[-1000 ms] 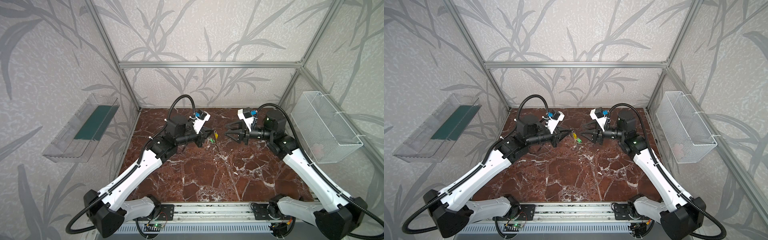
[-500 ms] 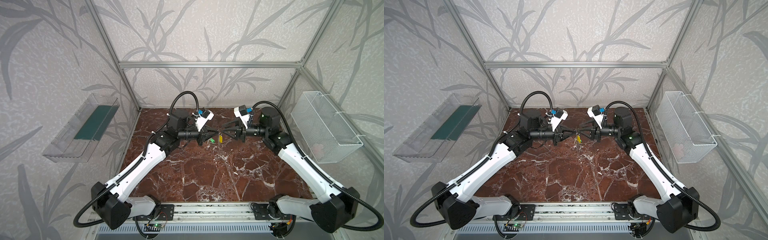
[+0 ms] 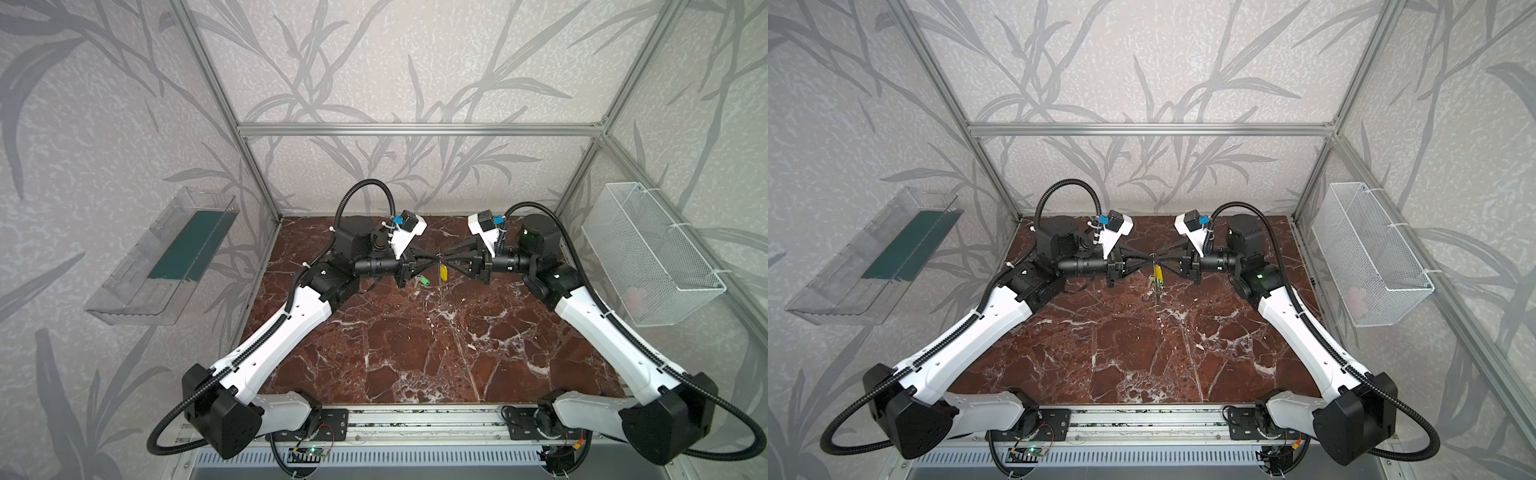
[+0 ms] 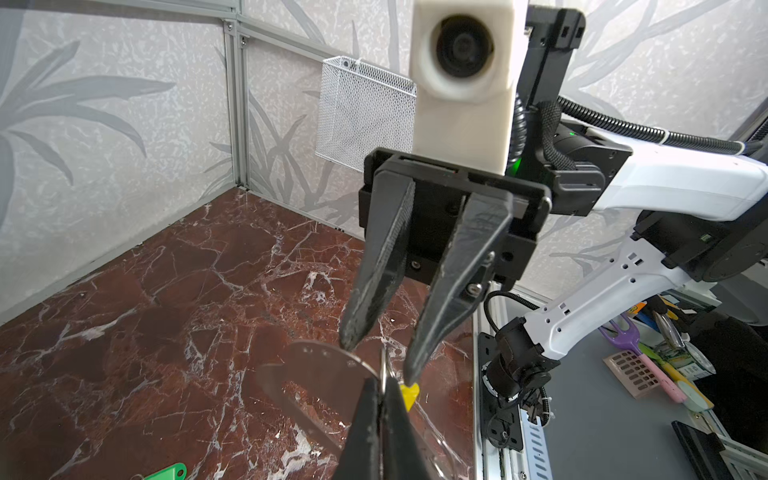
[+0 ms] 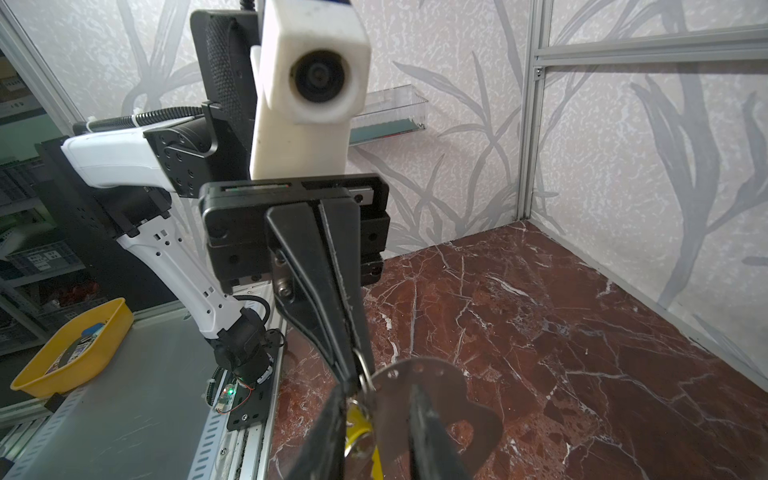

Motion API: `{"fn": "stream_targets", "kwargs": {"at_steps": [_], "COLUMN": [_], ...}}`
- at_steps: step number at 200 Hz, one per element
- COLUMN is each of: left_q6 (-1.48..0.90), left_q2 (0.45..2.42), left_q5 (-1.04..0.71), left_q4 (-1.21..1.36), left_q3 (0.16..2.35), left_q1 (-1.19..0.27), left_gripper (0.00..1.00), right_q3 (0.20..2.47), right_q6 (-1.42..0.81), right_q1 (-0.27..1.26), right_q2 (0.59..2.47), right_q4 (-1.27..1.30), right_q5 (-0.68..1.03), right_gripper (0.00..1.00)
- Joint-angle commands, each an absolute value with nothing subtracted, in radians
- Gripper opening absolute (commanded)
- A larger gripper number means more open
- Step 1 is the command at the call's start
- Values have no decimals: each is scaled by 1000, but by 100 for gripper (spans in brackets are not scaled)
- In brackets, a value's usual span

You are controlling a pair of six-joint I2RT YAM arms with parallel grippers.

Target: Put the keys on the keyring

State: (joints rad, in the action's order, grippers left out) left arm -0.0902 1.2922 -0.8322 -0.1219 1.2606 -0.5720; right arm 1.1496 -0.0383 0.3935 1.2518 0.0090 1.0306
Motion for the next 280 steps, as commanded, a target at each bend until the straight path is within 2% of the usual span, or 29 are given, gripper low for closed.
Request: {"fn": "stream_targets", "kwargs": {"at_steps": [1,44,102,139,152,172,199,224,280], "left_q6": [-98,-106,-131,-132,-128,-123,-128,-111,35], "left_q2": [1296,1303,1318,1321,1318,1301,1255,1213,1243], "left_q5": [-857,-861,-867,-844,-798,-692,-562,-447,-99], "left_q4": [-69,-60,-30,-47,-80,-150,-227,-315,-594], "left_q3": [1256,1253,1244,1244,1248,1246,1232,1247,1434], "left_q1": [-567,-567,-567,-567,-567,-567,-569,-576,-674], "left_gripper": [0,0,0,0,0,22,32,37,37], "right_q3": [1136,1141,1148,1159,1177,1225,1286,1335,1570], "right_q6": [-63,-77,-77,-56,-29,33,96,158,430], "right_q1": [391,394,409,410,410,409,410,411,422], "right_q2": [1257,1267,1278,1278,1279,1289,1315,1345,1485], "right_q4": [60,77,83,44,-13,-140,-277,-363,-714], "right_q5": [1056,1071,1075,1040,986,881,789,754,770], "right_gripper": [24,17,0,0,0,0,0,0,0]}}
